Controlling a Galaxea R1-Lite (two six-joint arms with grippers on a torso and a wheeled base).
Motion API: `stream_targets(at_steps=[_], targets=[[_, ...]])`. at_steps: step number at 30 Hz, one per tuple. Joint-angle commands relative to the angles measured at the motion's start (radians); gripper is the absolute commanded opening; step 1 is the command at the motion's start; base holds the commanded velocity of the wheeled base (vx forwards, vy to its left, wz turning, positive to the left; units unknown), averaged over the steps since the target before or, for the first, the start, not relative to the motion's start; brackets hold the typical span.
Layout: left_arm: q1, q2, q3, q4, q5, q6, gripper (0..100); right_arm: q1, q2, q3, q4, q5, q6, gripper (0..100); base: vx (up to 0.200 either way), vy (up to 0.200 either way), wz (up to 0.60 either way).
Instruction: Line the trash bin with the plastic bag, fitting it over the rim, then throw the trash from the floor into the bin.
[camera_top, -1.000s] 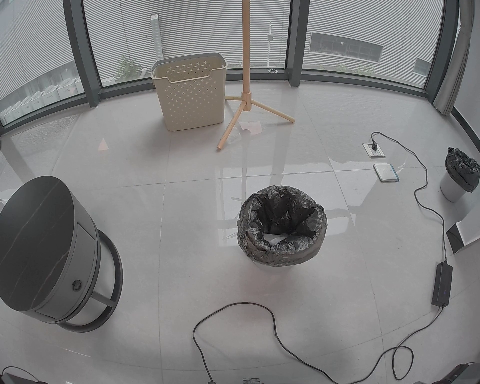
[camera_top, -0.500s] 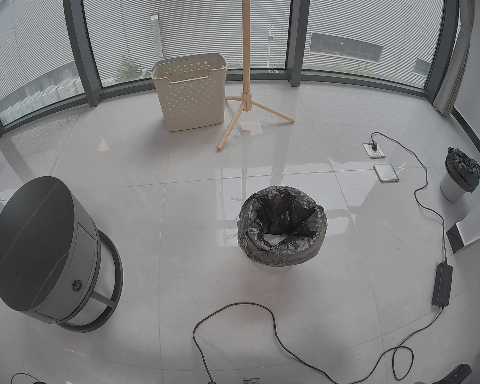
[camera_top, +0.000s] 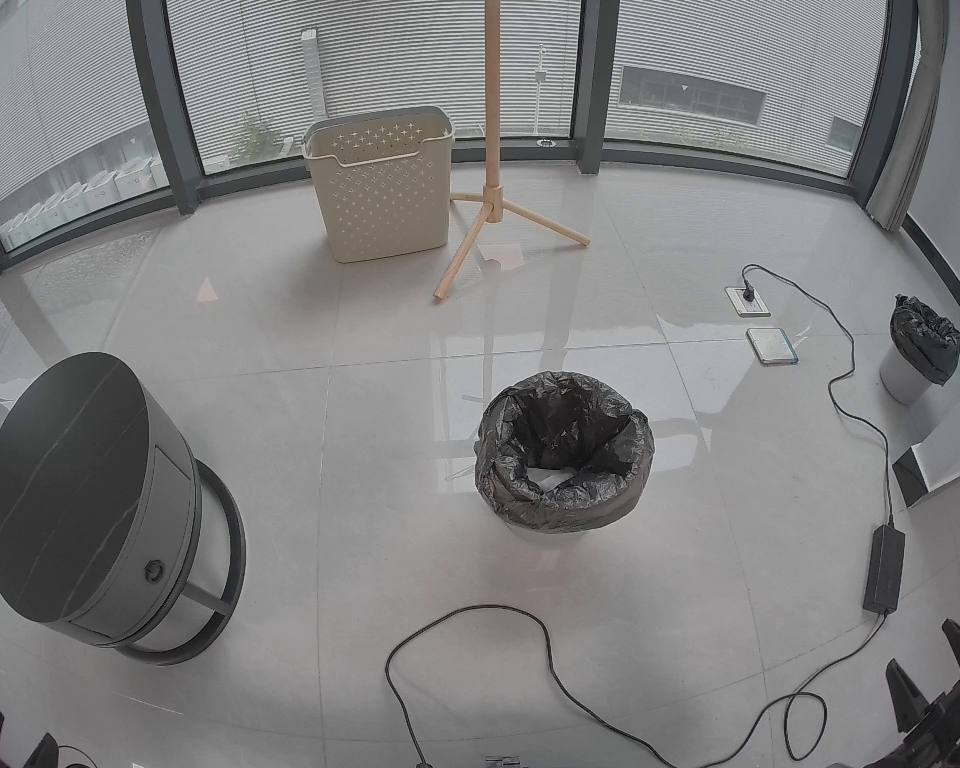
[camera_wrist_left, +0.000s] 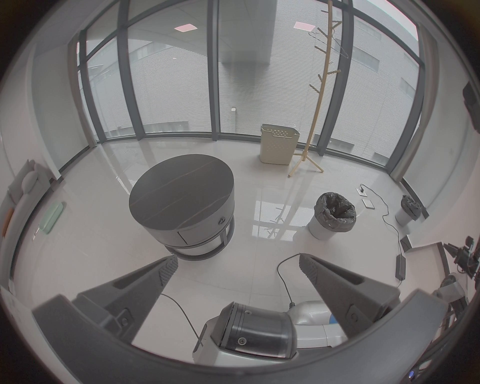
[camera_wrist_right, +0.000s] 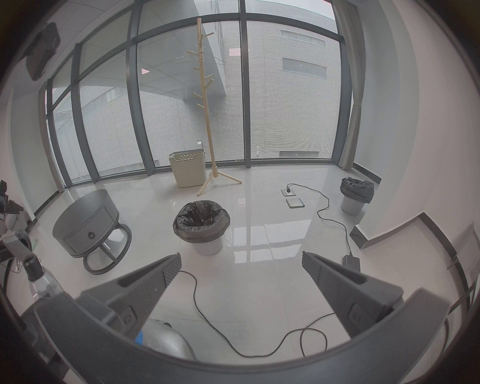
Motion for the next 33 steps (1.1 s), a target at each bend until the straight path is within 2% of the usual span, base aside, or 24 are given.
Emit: stream_targets(at_steps=[1,3,5,6,7,8,15,18,19,20,21,22,23,24,26,27,29,33], targets=[[0.029,-0.124,0.065,-0.012,0.008,-0.031,100,-0.005,-0.104,0.07,-0.034,-0.099,0.011,100,0.0,0.0,0.0],[0.029,-0.124,0.068,-0.012,0.008,-0.031,100,-0.005,-0.104,0.087,-0.07,-0.076,0.037,100,0.0,0.0,0.0],[0.029,-0.124,0.069,-0.012,0.008,-0.03,100,-0.007,-0.104,0.114,-0.136,0.01,0.02,100,0.0,0.0,0.0],[0.029,-0.124,0.069,-0.012,0.008,-0.028,100,-0.007,-0.104,0.134,-0.177,0.09,-0.006,100,0.0,0.0,0.0],[0.031,-0.124,0.071,-0.012,0.008,-0.027,100,-0.007,-0.104,0.142,-0.198,0.137,-0.02,100,0.0,0.0,0.0],[0.031,-0.124,0.069,-0.012,0.008,-0.025,100,-0.007,-0.104,0.143,-0.208,0.159,-0.029,100,0.0,0.0,0.0],[0.031,-0.124,0.066,-0.012,0.008,-0.021,100,-0.005,-0.101,0.143,-0.206,0.139,0.014,100,0.0,0.0,0.0],[0.031,-0.124,0.063,-0.012,0.006,-0.019,100,-0.007,-0.105,0.143,-0.209,0.15,-0.032,100,0.0,0.0,0.0],[0.029,-0.124,0.063,-0.012,0.006,-0.018,100,-0.007,-0.105,0.145,-0.212,0.134,-0.053,100,0.0,0.0,0.0],[0.031,-0.124,0.063,-0.012,0.006,-0.018,100,-0.007,-0.107,0.145,-0.214,0.114,-0.052,100,0.0,0.0,0.0],[0.031,-0.124,0.063,-0.012,0.005,-0.018,100,-0.007,-0.107,0.146,-0.215,0.061,-0.052,100,0.0,0.0,0.0],[0.031,-0.124,0.063,-0.012,0.005,-0.018,100,-0.007,-0.107,0.146,-0.215,0.051,-0.052,100,0.0,0.0,0.0],[0.031,-0.124,0.063,-0.012,0.006,-0.018,100,-0.007,-0.105,0.148,-0.217,-0.094,-0.038,100,0.0,0.0,0.0],[0.031,-0.124,0.063,-0.012,0.006,-0.016,100,-0.007,-0.107,0.151,-0.22,-0.133,-0.017,100,0.0,0.0,0.0],[0.031,-0.124,0.063,-0.012,0.006,-0.016,100,-0.005,-0.107,0.159,-0.228,-0.079,0.02,100,0.0,0.0,0.0],[0.031,-0.124,0.063,-0.012,0.006,-0.016,100,-0.004,-0.107,0.169,-0.223,-0.024,0.013,100,0.0,0.0,0.0],[0.031,-0.124,0.063,-0.012,0.005,-0.013,100,-0.005,-0.104,0.174,-0.22,0.028,-0.035,100,0.0,0.0,0.0],[0.029,-0.124,0.059,-0.012,0.001,0.024,100,-0.001,-0.095,0.174,-0.223,0.028,-0.02,100,0.0,0.0,0.0]])
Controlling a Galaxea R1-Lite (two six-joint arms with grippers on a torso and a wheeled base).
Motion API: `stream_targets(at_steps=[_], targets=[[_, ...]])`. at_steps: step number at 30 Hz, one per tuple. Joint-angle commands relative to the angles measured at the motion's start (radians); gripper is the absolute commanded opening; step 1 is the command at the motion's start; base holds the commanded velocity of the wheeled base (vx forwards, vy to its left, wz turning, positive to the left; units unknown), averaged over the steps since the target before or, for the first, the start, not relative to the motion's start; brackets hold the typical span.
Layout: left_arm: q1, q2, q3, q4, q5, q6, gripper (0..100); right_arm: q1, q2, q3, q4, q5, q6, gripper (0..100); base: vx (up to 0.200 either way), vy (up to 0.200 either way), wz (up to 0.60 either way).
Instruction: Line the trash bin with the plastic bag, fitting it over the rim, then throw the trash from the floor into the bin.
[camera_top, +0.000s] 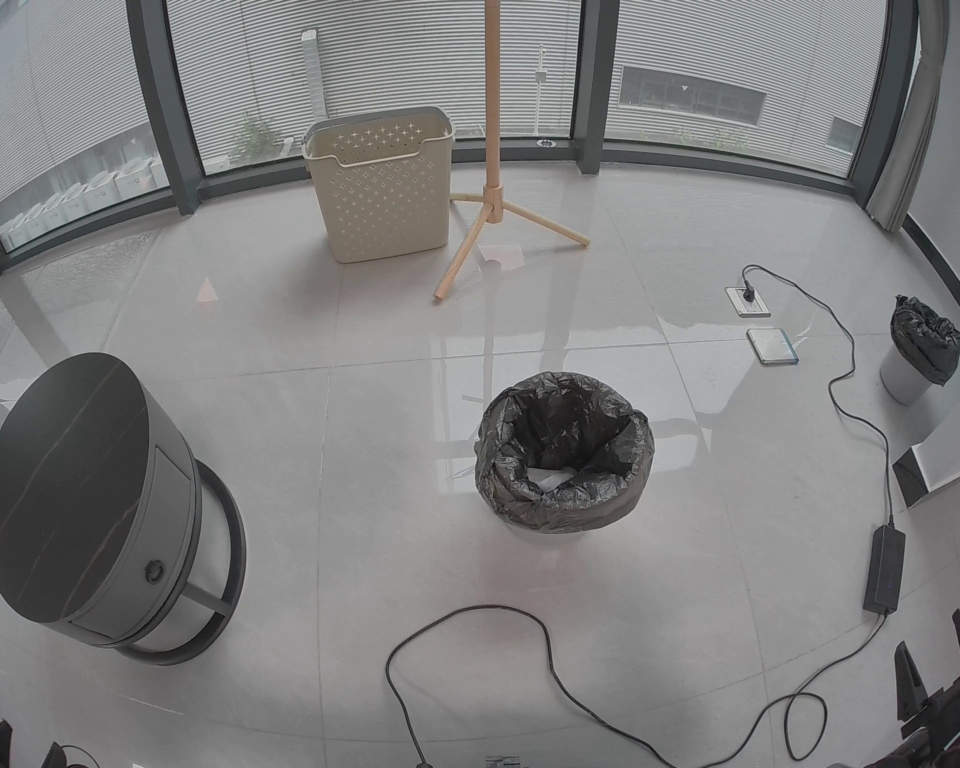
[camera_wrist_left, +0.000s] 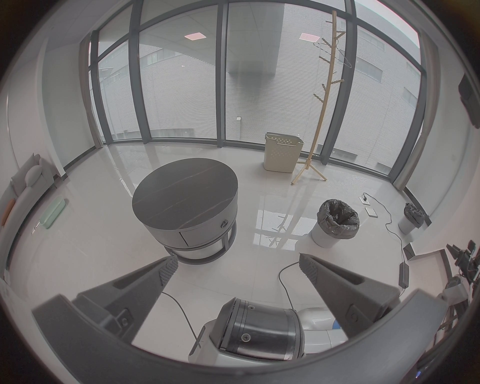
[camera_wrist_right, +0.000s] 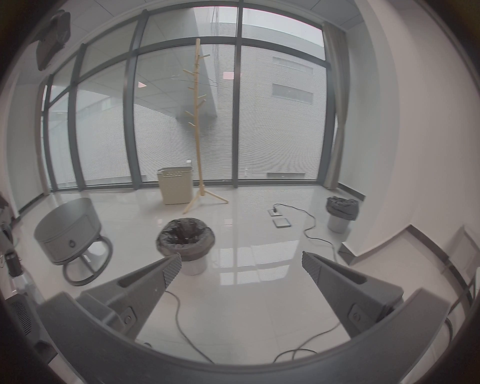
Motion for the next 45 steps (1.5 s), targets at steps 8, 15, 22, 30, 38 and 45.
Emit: stream_targets(at_steps=[8,15,22,30,38,45], targets=[[-0.001,-0.011,-0.033,-0.004,-0.022,0.032,100,0.002,-0.008,0.02,-0.003,0.103,0.025,100,0.0,0.0,0.0],[-0.001,-0.011,-0.102,-0.004,-0.052,0.03,100,0.003,-0.008,0.02,-0.003,0.103,0.027,100,0.0,0.0,0.0],[-0.001,-0.011,-0.163,-0.004,-0.061,0.004,100,0.003,-0.01,0.02,-0.003,0.103,0.027,100,0.0,0.0,0.0],[-0.002,-0.011,-0.117,-0.012,-0.07,0.003,100,0.002,-0.008,0.02,-0.003,0.103,0.027,100,0.0,0.0,0.0],[-0.004,-0.011,0.258,-0.46,-0.072,0.01,100,0.003,-0.008,0.02,-0.003,0.103,0.027,100,0.0,0.0,0.0],[-0.004,-0.011,0.637,-1.017,-0.084,0.148,100,0.003,-0.008,0.02,-0.003,0.103,0.027,100,0.0,0.0,0.0]])
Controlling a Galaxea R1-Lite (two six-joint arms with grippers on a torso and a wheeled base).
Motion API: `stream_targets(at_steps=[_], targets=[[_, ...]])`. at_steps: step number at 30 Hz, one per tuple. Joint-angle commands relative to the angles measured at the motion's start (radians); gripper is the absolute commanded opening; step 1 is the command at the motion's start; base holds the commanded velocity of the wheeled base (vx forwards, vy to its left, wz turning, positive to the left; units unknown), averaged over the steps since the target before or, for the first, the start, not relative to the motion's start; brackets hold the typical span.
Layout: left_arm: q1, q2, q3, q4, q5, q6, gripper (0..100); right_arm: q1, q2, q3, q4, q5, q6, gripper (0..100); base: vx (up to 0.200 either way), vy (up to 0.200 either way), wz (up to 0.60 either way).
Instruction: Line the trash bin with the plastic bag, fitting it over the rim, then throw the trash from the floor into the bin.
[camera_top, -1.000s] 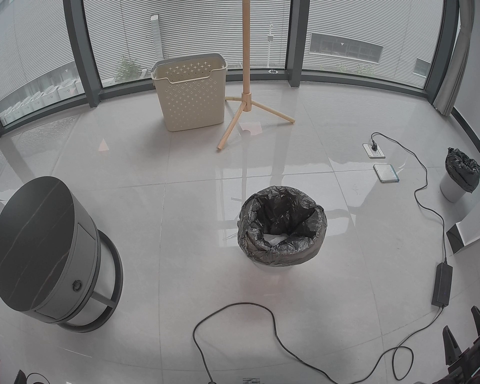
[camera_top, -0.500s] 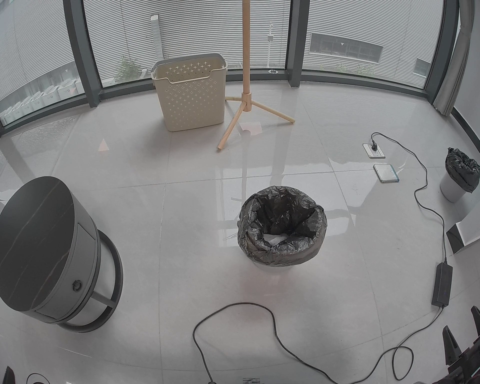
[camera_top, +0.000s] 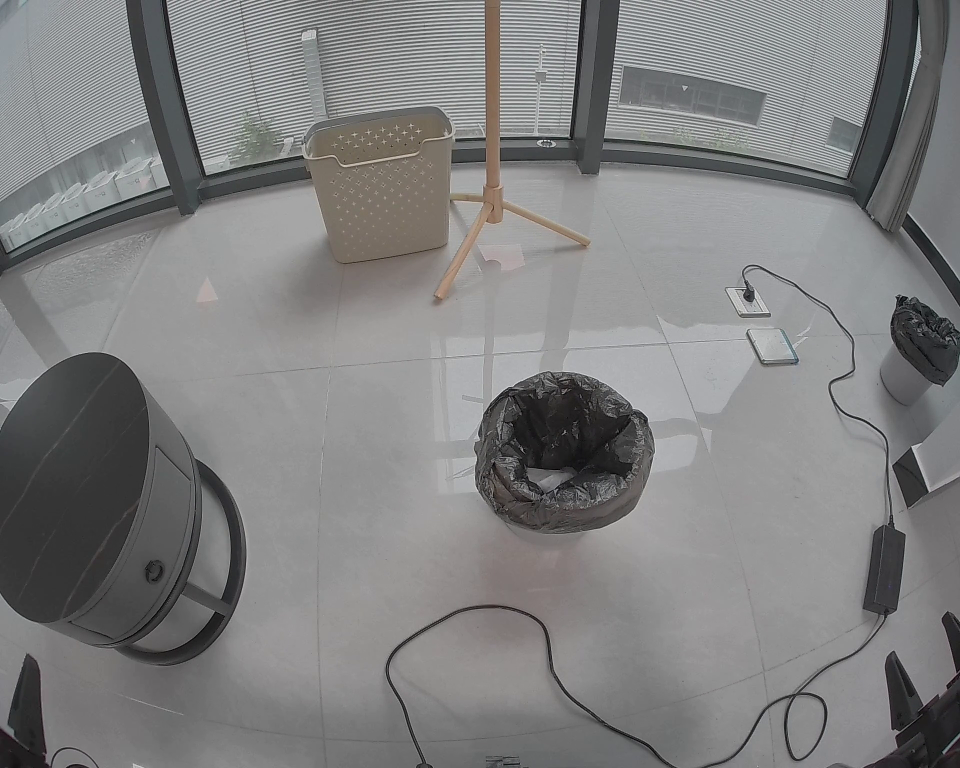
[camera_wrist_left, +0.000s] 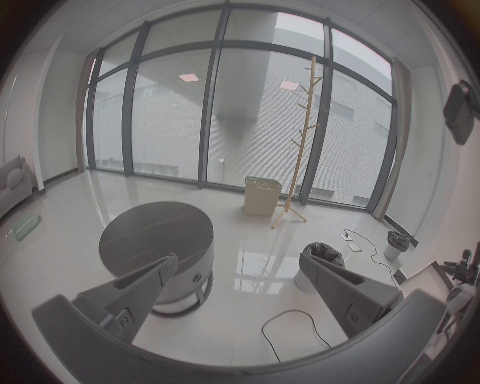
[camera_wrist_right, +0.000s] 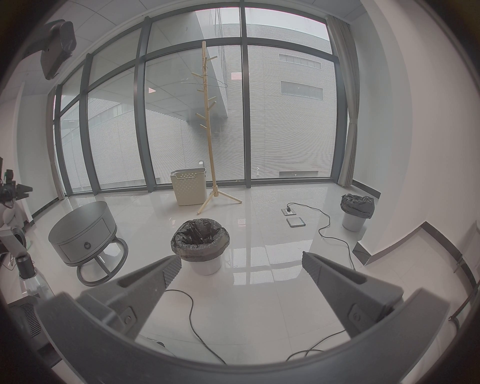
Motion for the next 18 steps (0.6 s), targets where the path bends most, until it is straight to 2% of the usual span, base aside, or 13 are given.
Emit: stream_targets(at_steps=[1,3,7,10,18], targets=[[0.001,-0.013,0.391,-0.422,-0.024,0.115,100,0.0,-0.012,0.018,0.0,0.0,0.0,100,0.0,0.0,0.0],[0.003,-0.013,0.399,-0.427,-0.068,0.144,100,0.0,-0.012,0.018,0.0,0.0,0.0,100,0.0,0.0,0.0],[0.003,-0.013,0.416,-0.424,-0.105,0.196,100,0.0,-0.012,0.018,0.0,0.0,0.0,100,0.0,0.0,0.0],[0.001,-0.013,0.42,-0.432,-0.131,0.193,100,0.0,-0.012,0.018,0.0,0.0,0.0,100,0.0,0.0,0.0],[0.001,-0.013,0.42,-0.435,-0.107,0.164,100,0.0,-0.012,0.018,0.0,0.0,0.0,100,0.0,0.0,0.0]])
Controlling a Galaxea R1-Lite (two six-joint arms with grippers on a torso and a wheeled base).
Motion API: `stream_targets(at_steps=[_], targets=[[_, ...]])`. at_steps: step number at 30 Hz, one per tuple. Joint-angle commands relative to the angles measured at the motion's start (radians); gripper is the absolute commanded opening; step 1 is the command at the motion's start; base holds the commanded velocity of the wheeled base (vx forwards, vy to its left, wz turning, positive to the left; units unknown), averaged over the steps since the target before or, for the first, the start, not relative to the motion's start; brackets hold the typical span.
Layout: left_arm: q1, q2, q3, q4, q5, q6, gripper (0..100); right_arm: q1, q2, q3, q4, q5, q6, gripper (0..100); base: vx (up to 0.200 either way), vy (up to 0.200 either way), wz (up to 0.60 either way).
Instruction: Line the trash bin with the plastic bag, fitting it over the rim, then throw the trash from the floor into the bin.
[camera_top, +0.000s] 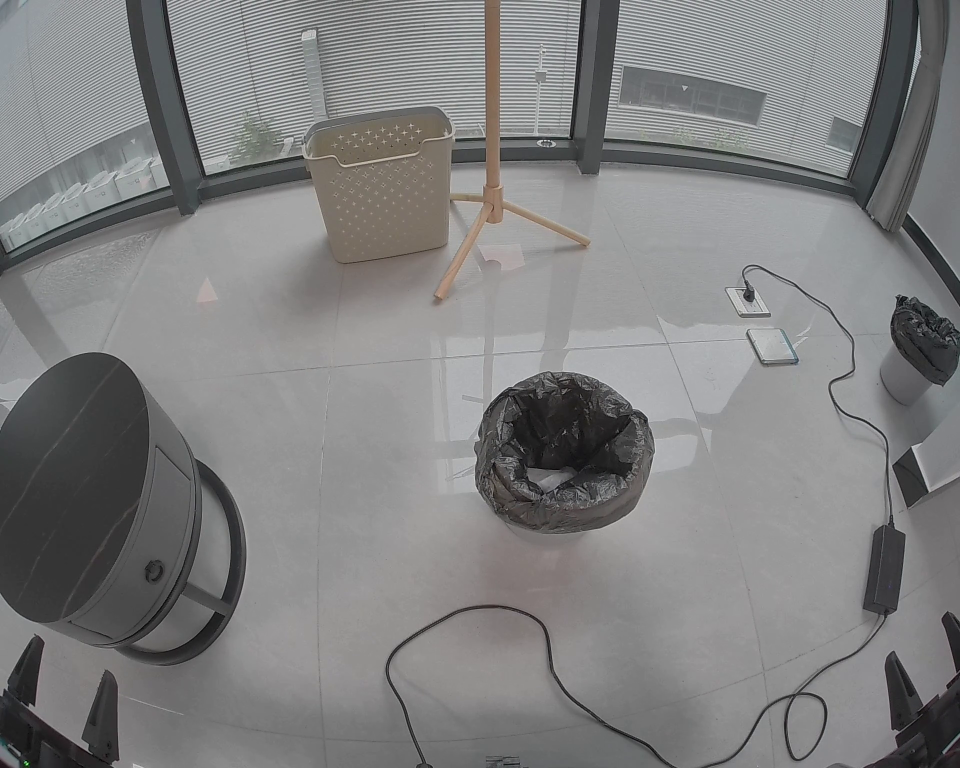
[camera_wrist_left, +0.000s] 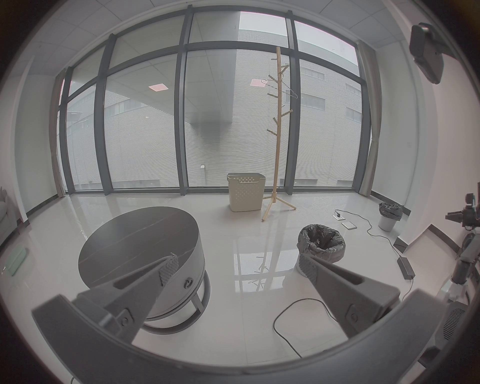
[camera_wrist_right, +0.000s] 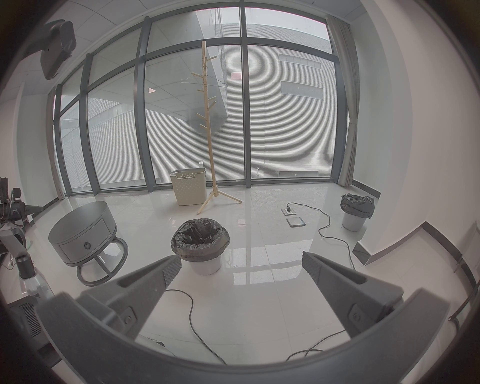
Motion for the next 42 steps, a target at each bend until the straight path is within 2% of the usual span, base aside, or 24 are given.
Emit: stream_targets(at_steps=[1,7,42], targets=[[0.002,-0.014,0.02,0.001,-0.002,0.004,100,0.0,-0.013,0.018,0.0,0.0,0.0,100,0.0,0.0,0.0],[0.001,-0.014,0.02,0.003,-0.09,0.052,100,0.0,-0.013,0.018,0.0,0.0,0.0,100,0.0,0.0,0.0],[0.001,-0.014,0.02,0.003,-0.082,0.044,100,0.0,-0.013,0.018,0.0,0.0,0.0,100,0.0,0.0,0.0]])
